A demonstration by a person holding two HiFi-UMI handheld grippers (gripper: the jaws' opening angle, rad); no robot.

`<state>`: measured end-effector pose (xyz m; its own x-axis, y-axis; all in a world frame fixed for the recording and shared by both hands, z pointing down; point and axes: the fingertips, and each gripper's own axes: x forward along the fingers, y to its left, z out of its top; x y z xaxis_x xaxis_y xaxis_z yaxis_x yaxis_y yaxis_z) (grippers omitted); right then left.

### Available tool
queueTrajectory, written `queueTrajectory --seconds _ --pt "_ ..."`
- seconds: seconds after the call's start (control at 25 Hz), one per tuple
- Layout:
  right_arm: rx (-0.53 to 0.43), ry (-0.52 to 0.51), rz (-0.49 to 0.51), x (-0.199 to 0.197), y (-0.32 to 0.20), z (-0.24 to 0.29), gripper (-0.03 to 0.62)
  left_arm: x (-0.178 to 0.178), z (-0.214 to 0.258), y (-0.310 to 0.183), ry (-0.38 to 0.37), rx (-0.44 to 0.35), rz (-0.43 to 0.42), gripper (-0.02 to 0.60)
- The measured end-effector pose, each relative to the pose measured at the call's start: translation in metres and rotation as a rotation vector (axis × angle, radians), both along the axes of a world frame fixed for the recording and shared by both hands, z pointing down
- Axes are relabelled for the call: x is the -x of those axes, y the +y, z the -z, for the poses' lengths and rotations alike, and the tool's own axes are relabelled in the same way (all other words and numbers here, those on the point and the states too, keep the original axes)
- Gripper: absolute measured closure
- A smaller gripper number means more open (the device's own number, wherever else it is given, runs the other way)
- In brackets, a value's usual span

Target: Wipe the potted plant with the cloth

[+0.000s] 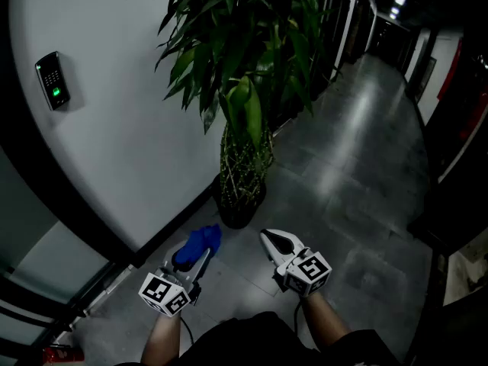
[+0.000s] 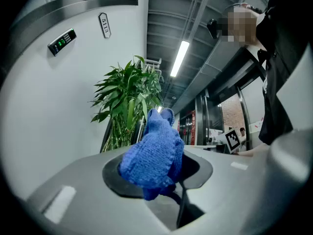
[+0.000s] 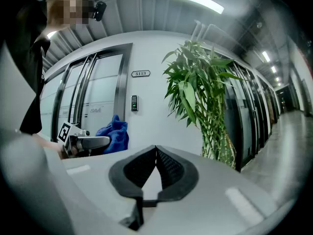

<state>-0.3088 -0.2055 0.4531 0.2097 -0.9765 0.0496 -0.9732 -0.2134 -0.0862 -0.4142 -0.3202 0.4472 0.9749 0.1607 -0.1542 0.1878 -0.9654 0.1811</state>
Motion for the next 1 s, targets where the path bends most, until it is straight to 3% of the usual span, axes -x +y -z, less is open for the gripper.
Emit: queueTrajectory --seconds 0.24,0.56,0.76,1.0 --pt "0.018 0.037 0.019 -0.015 -0.019 -0.005 0.591 -0.014 0.009 -0.020 -0.004 -0.020 0.008 0.425" --pt "0.023 0.105 0.049 -0.112 -0.038 -0.002 0.591 -0.084 0.032 -0.033 0.008 -0.086 0.049 0.425" --pt "-0.032 0.145 0.077 -0.177 -0.068 0.025 0.591 -0.148 0.097 -0.053 0.099 -0.142 0.090 0.425" --pt "-0.054 0.266 0.186 -0.216 -0.107 0.061 0.591 -0.201 0.178 -0.059 0.170 -0.262 0.163 0.425"
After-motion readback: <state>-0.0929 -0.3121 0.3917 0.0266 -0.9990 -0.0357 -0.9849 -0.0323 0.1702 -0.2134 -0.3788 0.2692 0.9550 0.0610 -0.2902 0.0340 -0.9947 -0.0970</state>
